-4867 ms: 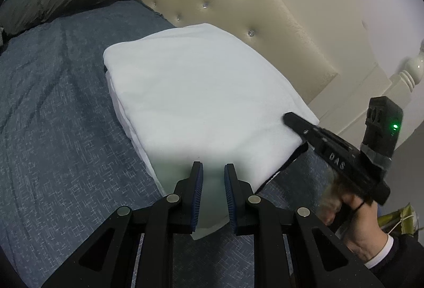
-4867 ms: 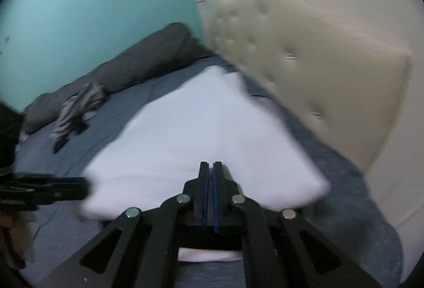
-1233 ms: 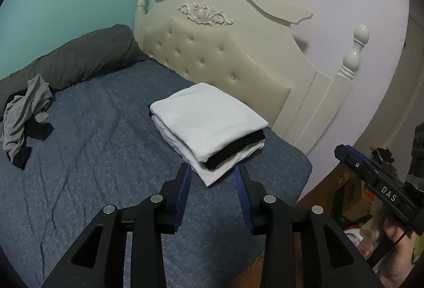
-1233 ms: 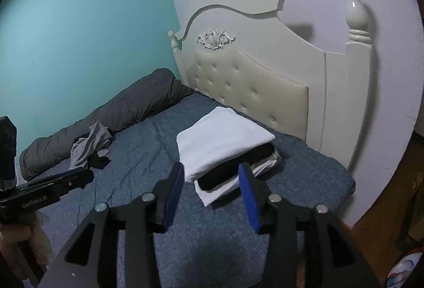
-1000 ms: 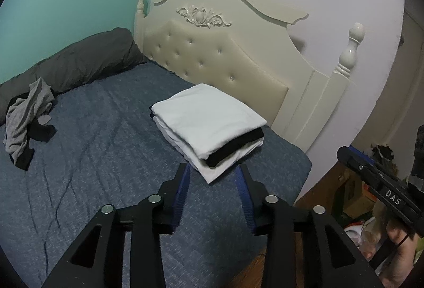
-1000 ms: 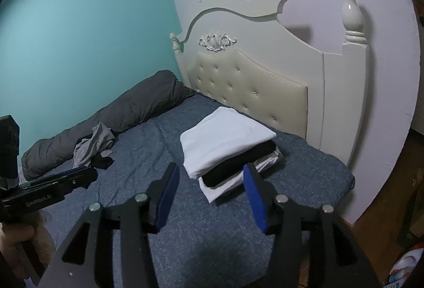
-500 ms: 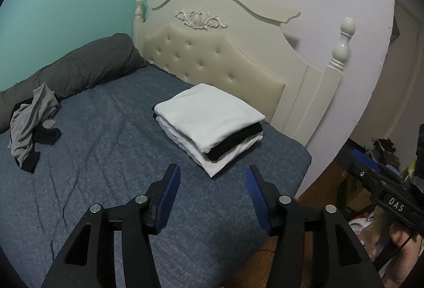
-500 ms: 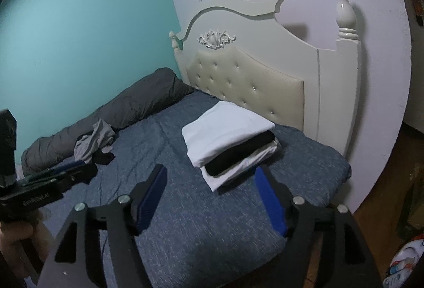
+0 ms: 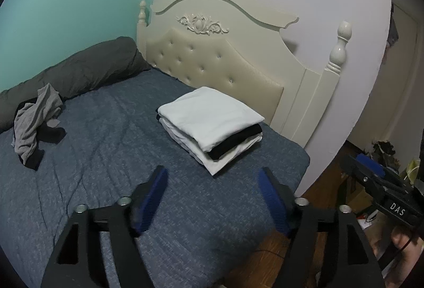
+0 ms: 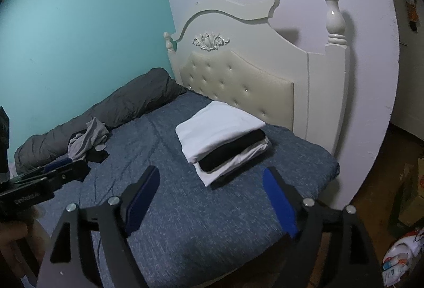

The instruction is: Fold clothes

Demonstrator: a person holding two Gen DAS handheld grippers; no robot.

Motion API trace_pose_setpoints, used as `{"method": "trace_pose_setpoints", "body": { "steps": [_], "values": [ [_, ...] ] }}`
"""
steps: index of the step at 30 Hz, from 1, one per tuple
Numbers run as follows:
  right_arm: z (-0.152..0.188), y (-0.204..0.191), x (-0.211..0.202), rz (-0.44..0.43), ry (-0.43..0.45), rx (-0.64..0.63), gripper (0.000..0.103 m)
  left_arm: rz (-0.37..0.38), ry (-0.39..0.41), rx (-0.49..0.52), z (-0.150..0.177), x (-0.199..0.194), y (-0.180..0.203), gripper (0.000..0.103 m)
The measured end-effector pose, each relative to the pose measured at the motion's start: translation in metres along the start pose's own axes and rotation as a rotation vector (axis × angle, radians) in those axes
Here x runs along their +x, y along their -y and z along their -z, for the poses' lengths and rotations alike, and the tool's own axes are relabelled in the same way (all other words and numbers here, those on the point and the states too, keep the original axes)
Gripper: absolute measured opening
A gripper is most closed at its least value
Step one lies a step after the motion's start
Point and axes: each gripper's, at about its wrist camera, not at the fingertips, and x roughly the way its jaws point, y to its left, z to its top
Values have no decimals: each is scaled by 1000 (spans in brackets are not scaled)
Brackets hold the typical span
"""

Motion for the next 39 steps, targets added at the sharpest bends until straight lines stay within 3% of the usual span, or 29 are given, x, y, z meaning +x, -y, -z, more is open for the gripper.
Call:
{"method": "trace_pose_setpoints", "body": {
  "steps": [18, 22, 28, 39],
  "values": [
    [11, -20, -22, 27, -4, -15, 86, -23, 5, 7, 14, -18, -9, 99],
    [16, -22, -22, 24, -10, -16, 91, -19, 12, 10, 17, -23, -11, 103],
    [23, -27, -25, 33, -4, -32, 98, -31, 12, 5, 20, -26, -15, 103],
    [30, -34, -35, 44, 9, -32, 101, -37, 13, -3, 27, -37, -19, 103]
  ]
}}
